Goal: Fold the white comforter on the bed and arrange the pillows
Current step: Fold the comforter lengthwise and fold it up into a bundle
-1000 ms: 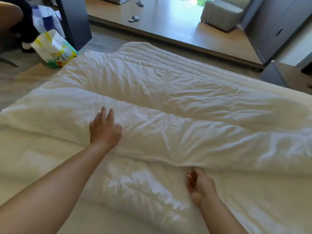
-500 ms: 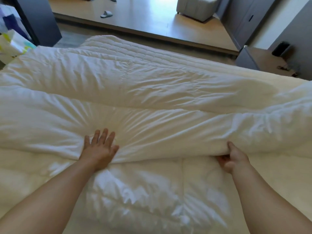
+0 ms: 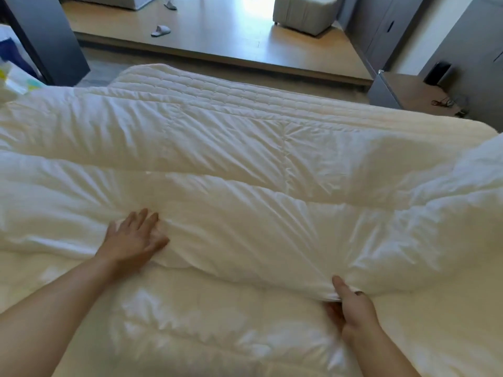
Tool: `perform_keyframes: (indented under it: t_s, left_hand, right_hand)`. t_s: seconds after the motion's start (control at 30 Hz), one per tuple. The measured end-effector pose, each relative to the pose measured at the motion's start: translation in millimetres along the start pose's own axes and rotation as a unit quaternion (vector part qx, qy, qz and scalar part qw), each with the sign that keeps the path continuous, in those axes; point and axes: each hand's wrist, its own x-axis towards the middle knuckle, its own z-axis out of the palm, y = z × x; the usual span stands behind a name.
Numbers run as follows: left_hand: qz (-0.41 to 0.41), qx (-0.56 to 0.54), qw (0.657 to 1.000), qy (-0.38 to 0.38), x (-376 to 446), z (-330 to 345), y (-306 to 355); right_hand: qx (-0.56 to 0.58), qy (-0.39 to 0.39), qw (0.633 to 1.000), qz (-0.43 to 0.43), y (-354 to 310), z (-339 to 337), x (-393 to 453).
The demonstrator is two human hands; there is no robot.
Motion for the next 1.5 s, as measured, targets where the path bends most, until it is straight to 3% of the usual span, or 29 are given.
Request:
perform_keyframes:
  t_s: [0.1,0.17,0.27,0.37,0.43,0.5,0.57,0.63,0.7,0.73,0.8,0.87,0.93,1.03,1.17,1.27,1.5]
  left_hand:
    - [0.124,0.058,0.991,-0.012,-19,8,11]
    - [0.174,0.108,0.978,0.035,-23,12,8]
    - [0.195,0.086,0.965,0.151,-19,0,2]
    - [0.198,-0.015,0.954,0.223,-23,-29,-2]
    - [0.218,-0.06,0.945,0.237,-32,-45,-11]
    - [0.244,-0.017,0.937,0.25,-41,-51,-22]
    - [0.247,0.089,0.944,0.199,-47,-41,-25]
    - [0.184,0.181,0.966,0.031,-51,-23,-15]
    - [0.101,0.186,0.971,-0.114,-52,-21,4]
    - [0.083,0.133,0.98,-0.121,-49,-24,17]
    - [0.06,0.002,0.998,-0.013,-45,-35,50]
    - [0.069,-0.088,0.983,0.145,-39,-38,91]
    - [0.128,-0.109,0.96,0.225,-36,-31,145]
    - [0.161,-0.103,0.968,0.163,-30,-20,234]
    - [0.164,-0.025,0.986,0.029,-19,34,312]
    - [0.137,0.018,0.99,-0.025,-20,80,313]
    - [0.115,0.029,0.992,-0.033,-10,96,307]
  right_hand:
    - [0.011,-0.027,0.999,0.026,-10,4,13]
    - [0.026,-0.042,0.998,0.032,-15,5,10]
    - [0.039,-0.059,0.997,0.016,-28,-3,-4]
    - [0.05,-0.076,0.995,-0.04,-42,-15,-21]
    - [0.036,-0.063,0.995,-0.069,-41,-21,-28]
    - [-0.033,-0.041,0.996,-0.074,-24,-24,-27]
    - [-0.107,-0.051,0.993,-0.028,-3,-28,-21]
    - [-0.141,-0.083,0.986,0.036,8,-33,-12]
    - [-0.156,-0.095,0.982,0.053,6,-36,-6]
    - [-0.159,-0.098,0.981,0.05,3,-38,-4]
    - [-0.151,-0.099,0.983,0.04,-2,-47,-3]
    - [-0.101,-0.075,0.992,0.023,-11,-63,3]
    - [-0.008,-0.04,0.999,0.019,-27,-82,14]
    - [0.085,-0.004,0.996,0.011,-59,-105,44]
    - [0.127,-0.027,0.991,0.013,-95,-115,91]
    - [0.162,-0.037,0.986,0.024,-104,-122,122]
    - [0.273,-0.027,0.962,0.008,-117,-161,177]
